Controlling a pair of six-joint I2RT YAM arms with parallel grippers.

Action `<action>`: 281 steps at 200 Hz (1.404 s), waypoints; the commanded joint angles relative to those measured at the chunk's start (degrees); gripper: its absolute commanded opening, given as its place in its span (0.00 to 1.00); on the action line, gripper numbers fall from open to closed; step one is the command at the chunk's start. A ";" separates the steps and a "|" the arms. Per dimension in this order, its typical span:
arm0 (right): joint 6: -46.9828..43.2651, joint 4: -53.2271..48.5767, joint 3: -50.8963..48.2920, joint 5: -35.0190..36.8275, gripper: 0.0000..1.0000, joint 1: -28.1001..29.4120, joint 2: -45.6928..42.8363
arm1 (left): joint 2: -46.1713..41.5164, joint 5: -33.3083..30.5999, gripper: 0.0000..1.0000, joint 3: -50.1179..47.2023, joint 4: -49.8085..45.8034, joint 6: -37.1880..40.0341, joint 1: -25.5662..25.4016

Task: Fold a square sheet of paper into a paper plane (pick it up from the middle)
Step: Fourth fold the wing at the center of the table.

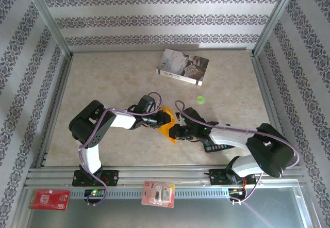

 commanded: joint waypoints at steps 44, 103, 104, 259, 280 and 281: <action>-3.14 1.00 1.40 -2.23 0.06 -2.43 6.36 | 2.08 -3.47 0.23 -0.52 -5.70 1.58 1.08; -3.33 1.86 -1.38 -1.62 0.05 -3.69 6.57 | 2.07 -3.44 0.23 -0.37 -5.70 1.62 1.07; -3.29 1.92 -1.42 -1.62 0.05 -3.67 6.60 | 2.08 -3.44 0.23 -0.40 -5.69 1.60 1.07; -2.51 2.41 -6.73 -2.31 0.03 -4.96 7.56 | 1.05 -2.83 0.24 0.68 -5.95 1.32 1.08; -2.40 2.97 -7.21 -2.58 0.03 -5.02 6.92 | 0.41 -2.86 0.24 1.83 -7.02 1.72 1.08; -2.34 3.05 -7.19 -2.63 0.03 -4.99 6.94 | 0.37 -2.94 0.24 1.93 -7.06 1.79 1.03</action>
